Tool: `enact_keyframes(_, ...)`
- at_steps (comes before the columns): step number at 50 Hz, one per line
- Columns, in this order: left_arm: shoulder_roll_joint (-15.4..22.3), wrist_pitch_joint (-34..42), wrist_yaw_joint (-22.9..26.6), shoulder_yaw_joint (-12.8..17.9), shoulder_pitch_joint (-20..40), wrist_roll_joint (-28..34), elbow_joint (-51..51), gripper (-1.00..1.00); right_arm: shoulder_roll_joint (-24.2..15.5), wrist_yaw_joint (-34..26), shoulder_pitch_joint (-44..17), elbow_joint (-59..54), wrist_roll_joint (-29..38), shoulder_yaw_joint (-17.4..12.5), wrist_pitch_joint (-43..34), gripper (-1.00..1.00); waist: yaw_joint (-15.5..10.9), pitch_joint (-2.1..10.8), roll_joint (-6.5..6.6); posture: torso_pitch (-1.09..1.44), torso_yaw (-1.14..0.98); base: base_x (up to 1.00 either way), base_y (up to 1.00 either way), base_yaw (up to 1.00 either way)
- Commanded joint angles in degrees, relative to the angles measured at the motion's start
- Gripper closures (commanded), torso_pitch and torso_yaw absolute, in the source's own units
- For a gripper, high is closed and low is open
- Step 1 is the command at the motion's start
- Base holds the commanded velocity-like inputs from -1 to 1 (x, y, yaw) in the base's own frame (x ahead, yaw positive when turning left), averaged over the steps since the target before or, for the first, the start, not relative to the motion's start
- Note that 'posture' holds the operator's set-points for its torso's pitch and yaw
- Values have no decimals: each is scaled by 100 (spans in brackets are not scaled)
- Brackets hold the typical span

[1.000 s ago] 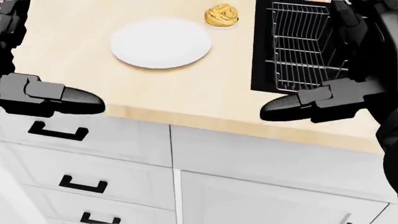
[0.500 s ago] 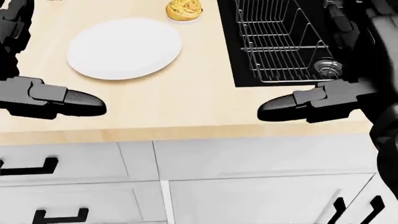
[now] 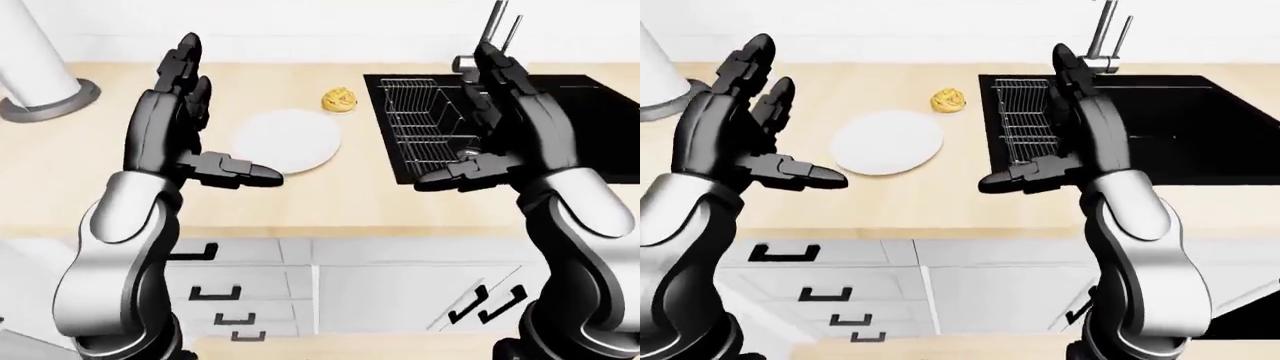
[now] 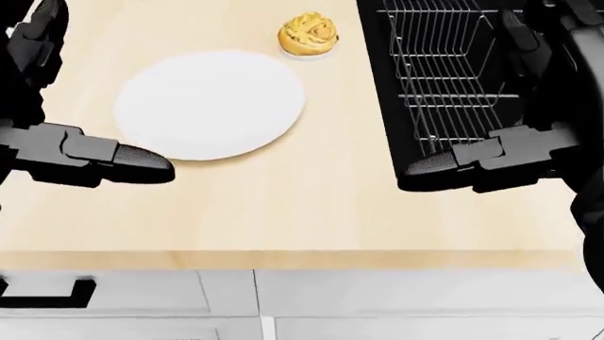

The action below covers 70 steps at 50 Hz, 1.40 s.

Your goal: Place the pastries on the plates.

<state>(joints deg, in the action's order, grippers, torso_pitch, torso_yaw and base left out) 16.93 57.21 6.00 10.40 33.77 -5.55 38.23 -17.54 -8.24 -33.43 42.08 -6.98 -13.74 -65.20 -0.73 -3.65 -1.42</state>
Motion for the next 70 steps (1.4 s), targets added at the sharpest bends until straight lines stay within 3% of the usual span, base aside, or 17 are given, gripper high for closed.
enact_keyframes(1, 104, -97, -15, 152, 190, 73, 176, -100, -57, -3, -210, 109, -86, -35, 78, -100, -68, 276, -38, 0, 0, 0, 0, 100)
enact_keyframes(6, 129, -32, 28, 201, 267, 84, 177, -100, -188, 33, -274, 136, -166, -64, 5, -100, -25, 138, -184, 0, 0, 0, 9, 54)
enact_keyframes(11, 222, 20, 38, 259, 361, 53, 124, -100, -392, 42, -455, 107, -104, -34, -278, -100, 102, 199, 554, 0, 0, 0, 0, 0)
enact_keyframes(12, 236, 19, 43, 241, 348, 63, 127, -100, -418, 26, -492, 106, -87, -29, -329, -100, 76, 91, 248, 0, 0, 0, 0, 0)
enact_keyframes(16, 291, 123, 82, 236, 434, 83, 127, -100, -553, -42, -795, 42, -37, -14, -636, -100, 92, 283, 22, 0, 0, 4, 0, 0)
enact_keyframes(18, 339, 208, 136, 269, 499, 66, 108, -100, -607, -106, -1013, 49, -84, -48, -880, -100, 43, 93, 27, 0, 0, 23, 0, 0)
enact_keyframes(22, 469, 195, 230, 270, 567, 138, -28, -100, -601, -128, -1254, -161, -177, -122, -970, -100, 30, 135, 103, 0, 0, 22, 0, 0)
enact_keyframes(25, 505, 251, 303, 320, 598, 133, -38, -100, -623, -109, -1371, -261, -189, -18, -989, -100, 70, 170, 248, 0, 0, 32, 0, 0)
enact_keyframes(28, 632, 180, 375, 396, 627, 170, -147, -100, -654, -113, -1535, -364, -173, 80, -1010, -100, 118, 219, 642, 0, 0, 32, 0, 0)
enact_keyframes(29, 643, 189, 383, 410, 644, 166, -160, -100, -656, -117, -1556, -395, -158, 104, -1002, -100, 55, 179, 451, 0, 0, 32, 0, 0)
enact_keyframes(31, 664, 236, 387, 435, 694, 151, -159, -100, -651, -136, -1609, -513, -115, 171, -947, -100, 89, 140, 549, 0, 0, 32, 0, 0)
enact_keyframes(37, 672, 301, 382, 428, 709, 118, -76, -100, -665, -231, -1698, -492, -52, 135, -1032, -100, 4, 148, 271, 0, 0, 32, 0, 0)
enact_keyframes(41, 715, 376, 394, 424, 739, 107, -6, -100, -718, -275, -1787, -503, -51, 123, -1104, -100, -12, 331, -234, 0, 0, 19, 0, 0)
enact_keyframes(42, 762, 336, 405, 398, 741, 147, -29, -100, -728, -286, -1804, -518, -43, 135, -1102, -100, 22, 248, -24, 0, 0, 10, 0, 0)
enact_keyframes(44, 827, 467, 468, 470, 815, 120, 20, -100, -622, -305, -1914, -561, -109, 45, -1174, -100, 40, 221, -168, 0, 0, 9, 0, 0)
enact_keyframes(53, 947, 574, 508, 563, 901, 65, 63, -100, -684, -258, -2047, -537, -150, 103, -1146, -100, 197, 214, 378, 0, 0, 6, 0, 0)
enact_keyframes(70, 1099, 678, 418, 676, 1045, -205, -49, -100, -900, -590, -2203, -1108, 61, 506, -814, -100, 106, 142, 185, 0, 0, 0, 0, 0)
